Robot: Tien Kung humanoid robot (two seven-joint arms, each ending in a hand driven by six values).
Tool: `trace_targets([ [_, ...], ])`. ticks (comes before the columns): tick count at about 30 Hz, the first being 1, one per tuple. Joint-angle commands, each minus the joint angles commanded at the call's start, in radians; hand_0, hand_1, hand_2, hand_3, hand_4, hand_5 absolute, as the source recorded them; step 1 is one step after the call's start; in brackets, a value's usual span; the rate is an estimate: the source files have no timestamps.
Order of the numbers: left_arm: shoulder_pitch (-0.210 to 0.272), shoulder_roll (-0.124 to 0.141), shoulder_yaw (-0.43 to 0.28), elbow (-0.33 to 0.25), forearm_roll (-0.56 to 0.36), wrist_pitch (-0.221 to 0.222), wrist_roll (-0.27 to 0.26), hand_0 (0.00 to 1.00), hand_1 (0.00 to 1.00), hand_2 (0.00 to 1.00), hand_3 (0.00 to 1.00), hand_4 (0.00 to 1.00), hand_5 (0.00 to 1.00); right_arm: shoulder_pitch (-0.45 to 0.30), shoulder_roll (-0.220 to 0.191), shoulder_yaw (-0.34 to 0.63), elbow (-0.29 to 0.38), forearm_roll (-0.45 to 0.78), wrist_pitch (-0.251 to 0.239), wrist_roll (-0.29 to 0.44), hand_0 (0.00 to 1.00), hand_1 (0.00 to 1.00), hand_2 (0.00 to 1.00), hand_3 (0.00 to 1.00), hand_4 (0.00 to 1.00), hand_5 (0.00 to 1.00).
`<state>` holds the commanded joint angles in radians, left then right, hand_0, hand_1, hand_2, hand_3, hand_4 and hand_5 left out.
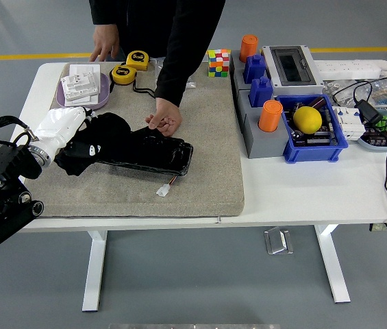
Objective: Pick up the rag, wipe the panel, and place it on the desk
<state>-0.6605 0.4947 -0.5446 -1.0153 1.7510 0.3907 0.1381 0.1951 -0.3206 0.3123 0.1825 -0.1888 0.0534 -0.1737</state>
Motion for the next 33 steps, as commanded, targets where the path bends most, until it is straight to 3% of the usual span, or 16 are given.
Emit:
trace_targets([
  [16, -0.002, 0.016, -0.020, 0.031, 0.007, 0.012, -0.005, 0.297, 0.212, 0.499, 0.557, 0.488, 0.002, 0.001, 0.000, -0.001, 0.001, 0.004, 0.001, 0.001, 0.788, 0.704, 0.722, 0.669, 0.998, 0.500],
  [33, -0.036, -0.040, 0.067, 0.007, -0.001, 0.011, 0.007, 0.298, 0.213, 0.497, 0.556, 0.487, 0.002, 0.005, -0.003, -0.010, -0.001, 0.011, 0.003, 0.002, 0.789, 0.705, 0.722, 0.669, 0.998, 0.502],
])
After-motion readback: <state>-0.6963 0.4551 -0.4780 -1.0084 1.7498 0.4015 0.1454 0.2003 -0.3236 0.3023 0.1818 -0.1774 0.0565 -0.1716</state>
